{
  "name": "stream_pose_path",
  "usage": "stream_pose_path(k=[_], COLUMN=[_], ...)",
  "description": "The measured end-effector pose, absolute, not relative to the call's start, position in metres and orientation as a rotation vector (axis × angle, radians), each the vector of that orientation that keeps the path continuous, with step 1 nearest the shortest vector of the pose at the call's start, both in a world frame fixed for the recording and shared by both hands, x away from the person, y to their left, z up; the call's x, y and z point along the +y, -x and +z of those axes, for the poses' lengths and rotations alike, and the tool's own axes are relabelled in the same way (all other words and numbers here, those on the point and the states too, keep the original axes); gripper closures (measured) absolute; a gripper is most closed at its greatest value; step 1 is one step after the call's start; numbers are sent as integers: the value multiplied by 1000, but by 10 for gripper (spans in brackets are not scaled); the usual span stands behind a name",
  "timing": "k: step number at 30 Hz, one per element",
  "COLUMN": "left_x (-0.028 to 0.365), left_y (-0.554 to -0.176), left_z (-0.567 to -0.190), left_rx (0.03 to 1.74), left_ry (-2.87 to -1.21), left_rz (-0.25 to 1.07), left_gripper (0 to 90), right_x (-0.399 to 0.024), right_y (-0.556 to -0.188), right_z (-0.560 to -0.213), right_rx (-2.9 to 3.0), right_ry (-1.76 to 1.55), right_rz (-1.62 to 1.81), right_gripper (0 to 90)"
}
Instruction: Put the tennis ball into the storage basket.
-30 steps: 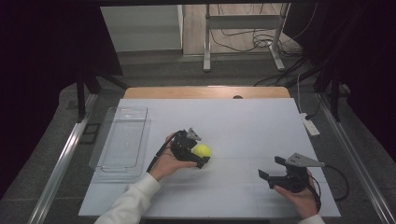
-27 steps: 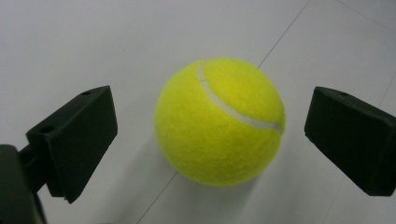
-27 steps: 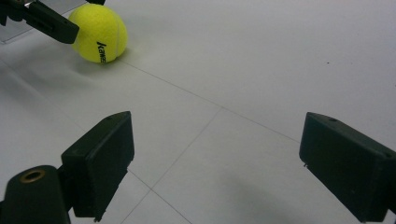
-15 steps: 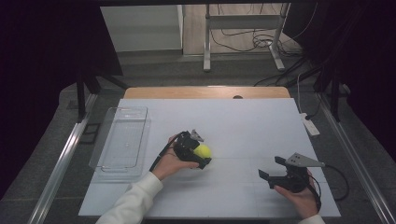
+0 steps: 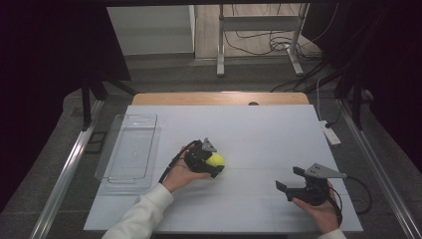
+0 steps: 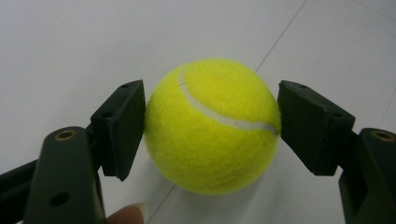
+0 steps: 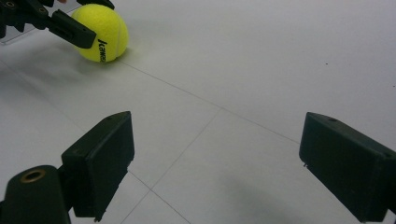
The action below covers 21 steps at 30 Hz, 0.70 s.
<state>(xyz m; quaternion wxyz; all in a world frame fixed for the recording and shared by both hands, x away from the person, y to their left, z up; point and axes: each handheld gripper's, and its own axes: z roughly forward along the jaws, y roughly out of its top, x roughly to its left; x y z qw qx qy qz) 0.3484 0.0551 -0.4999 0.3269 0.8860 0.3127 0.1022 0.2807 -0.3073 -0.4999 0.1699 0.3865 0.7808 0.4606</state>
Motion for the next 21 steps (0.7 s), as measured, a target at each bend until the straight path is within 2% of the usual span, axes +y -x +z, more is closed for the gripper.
stream_pose_path(k=[21], left_x=[64], left_y=[-342], left_z=[-487], left_rx=[813], left_ry=[-2263], left_rz=[300], left_gripper=[274], right_x=[-306], right_y=[-279], right_z=[-499], right_rx=[2213], right_ry=[-1084], right_rz=[1309], right_gripper=[105])
